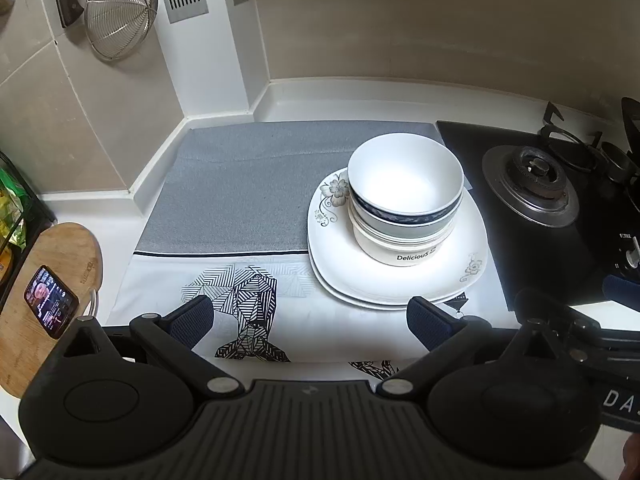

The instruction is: Organize plates and bowls

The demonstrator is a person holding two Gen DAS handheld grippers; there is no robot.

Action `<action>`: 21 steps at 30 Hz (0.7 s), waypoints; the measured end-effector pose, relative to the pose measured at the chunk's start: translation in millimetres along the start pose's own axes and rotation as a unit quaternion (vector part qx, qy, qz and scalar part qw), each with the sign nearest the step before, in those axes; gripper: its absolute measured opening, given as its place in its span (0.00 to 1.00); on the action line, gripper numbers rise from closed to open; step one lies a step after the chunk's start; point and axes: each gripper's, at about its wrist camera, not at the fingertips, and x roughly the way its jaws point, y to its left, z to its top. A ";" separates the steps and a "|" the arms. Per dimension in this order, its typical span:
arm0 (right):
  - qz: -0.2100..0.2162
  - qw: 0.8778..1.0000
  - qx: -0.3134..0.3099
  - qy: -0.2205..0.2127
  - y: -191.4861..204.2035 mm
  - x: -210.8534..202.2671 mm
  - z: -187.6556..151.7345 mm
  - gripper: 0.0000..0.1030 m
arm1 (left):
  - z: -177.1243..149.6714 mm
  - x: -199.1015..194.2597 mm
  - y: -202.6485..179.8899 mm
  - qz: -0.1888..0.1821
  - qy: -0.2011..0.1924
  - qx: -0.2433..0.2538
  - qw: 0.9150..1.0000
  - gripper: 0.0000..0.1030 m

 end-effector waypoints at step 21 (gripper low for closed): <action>0.000 1.000 0.002 -0.008 -2.0 -11.0 -2.8 1.00 | -2.6 -9.0 -1.2 0.001 -0.011 0.005 1.000 1.00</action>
